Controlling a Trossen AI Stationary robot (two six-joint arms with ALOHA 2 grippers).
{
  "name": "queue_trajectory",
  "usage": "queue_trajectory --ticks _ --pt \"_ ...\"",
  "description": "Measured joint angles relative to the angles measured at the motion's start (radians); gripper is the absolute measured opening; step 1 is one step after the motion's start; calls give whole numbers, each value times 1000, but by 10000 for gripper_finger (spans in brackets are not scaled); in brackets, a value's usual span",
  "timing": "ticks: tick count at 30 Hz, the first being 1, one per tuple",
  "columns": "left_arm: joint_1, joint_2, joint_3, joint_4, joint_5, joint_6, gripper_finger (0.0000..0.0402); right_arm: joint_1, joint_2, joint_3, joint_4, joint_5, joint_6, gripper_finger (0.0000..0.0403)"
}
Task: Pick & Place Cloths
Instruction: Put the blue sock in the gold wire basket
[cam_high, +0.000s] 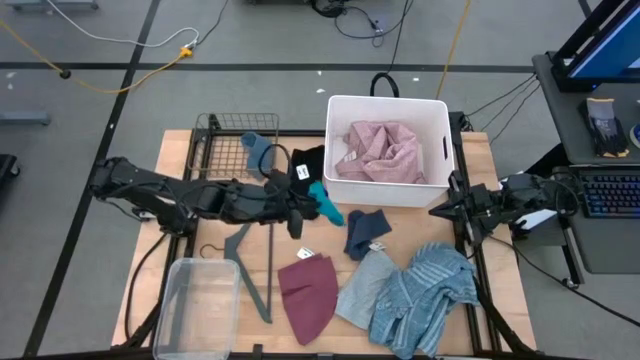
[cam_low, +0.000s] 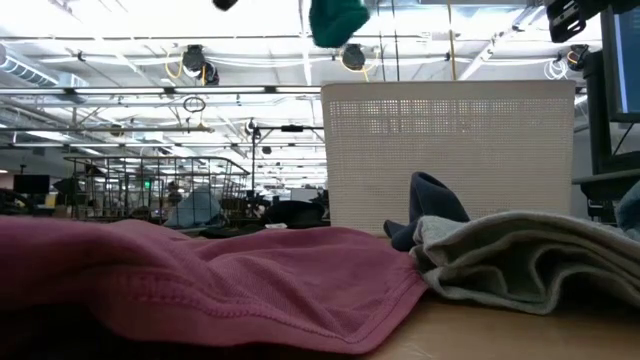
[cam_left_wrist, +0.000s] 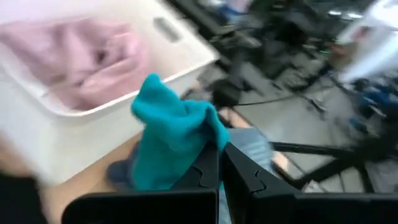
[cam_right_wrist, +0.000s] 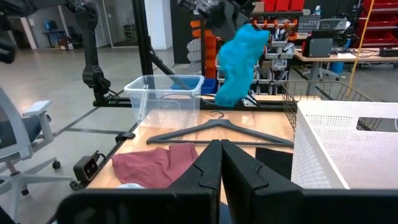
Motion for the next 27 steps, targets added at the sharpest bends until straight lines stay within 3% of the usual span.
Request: queue_trajectory --ticks 7,15,27 --pt "14 -102 -1 -156 -169 -76 0 0 0 0 0 0 0 4" --pt "72 -210 0 -247 -380 -21 0 0 0 0 0 0 0 4" --pt "318 -207 0 -398 -468 46 0 0 0 0 0 0 0 4"
